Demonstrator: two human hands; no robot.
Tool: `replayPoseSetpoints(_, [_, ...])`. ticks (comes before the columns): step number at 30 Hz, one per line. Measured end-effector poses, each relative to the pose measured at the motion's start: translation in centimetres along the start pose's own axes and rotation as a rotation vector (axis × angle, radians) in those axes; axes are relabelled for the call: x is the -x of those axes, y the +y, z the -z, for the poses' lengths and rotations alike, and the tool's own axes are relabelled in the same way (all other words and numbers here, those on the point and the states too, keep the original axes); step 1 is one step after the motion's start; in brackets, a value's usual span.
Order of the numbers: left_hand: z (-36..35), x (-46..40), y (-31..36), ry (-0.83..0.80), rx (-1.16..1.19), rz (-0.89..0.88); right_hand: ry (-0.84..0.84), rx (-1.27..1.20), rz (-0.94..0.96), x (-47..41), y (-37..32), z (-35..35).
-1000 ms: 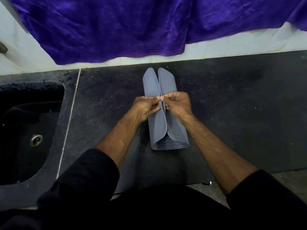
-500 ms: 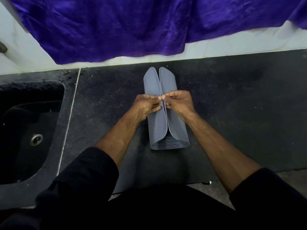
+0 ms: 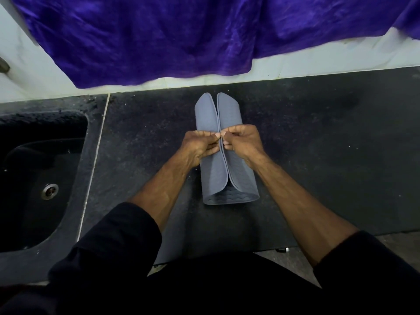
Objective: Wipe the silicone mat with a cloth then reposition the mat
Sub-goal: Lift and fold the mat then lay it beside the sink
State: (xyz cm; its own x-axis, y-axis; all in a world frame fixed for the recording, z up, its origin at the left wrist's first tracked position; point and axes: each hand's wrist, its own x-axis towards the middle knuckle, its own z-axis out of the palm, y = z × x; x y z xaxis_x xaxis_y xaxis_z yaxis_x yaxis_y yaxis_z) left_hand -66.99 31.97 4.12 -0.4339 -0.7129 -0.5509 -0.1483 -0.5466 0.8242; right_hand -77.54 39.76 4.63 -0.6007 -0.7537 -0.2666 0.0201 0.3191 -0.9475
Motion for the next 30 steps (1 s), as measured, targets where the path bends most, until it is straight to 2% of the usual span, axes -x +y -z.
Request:
replayPoseSetpoints(12, [-0.4, 0.2, 0.2, 0.031, -0.017, -0.026, 0.028, 0.124, 0.049, 0.6, -0.1, 0.1])
replayPoseSetpoints(15, [-0.4, 0.1, 0.6, 0.026, -0.042, -0.033, 0.002, 0.245, 0.132, 0.7, -0.2, 0.2])
replayPoseSetpoints(20, [-0.4, 0.3, 1.0, -0.028, -0.165, -0.061, 0.088, 0.304, 0.242, 0.6, 0.0, 0.6])
replayPoseSetpoints(23, [-0.2, 0.5, 1.4, -0.048, -0.446, -0.269, 0.14, 0.32, 0.26, 0.4, -0.2, 1.2])
replayPoseSetpoints(27, [0.8, 0.7, 4.6, 0.029, -0.971, -0.82, 0.146, 0.305, 0.347, 0.4, -2.1, 2.7])
replayPoseSetpoints(30, [1.2, 0.8, 7.7, -0.07, -1.416, -1.084, 0.063, 0.33, 0.402, 0.6, -4.3, 3.7])
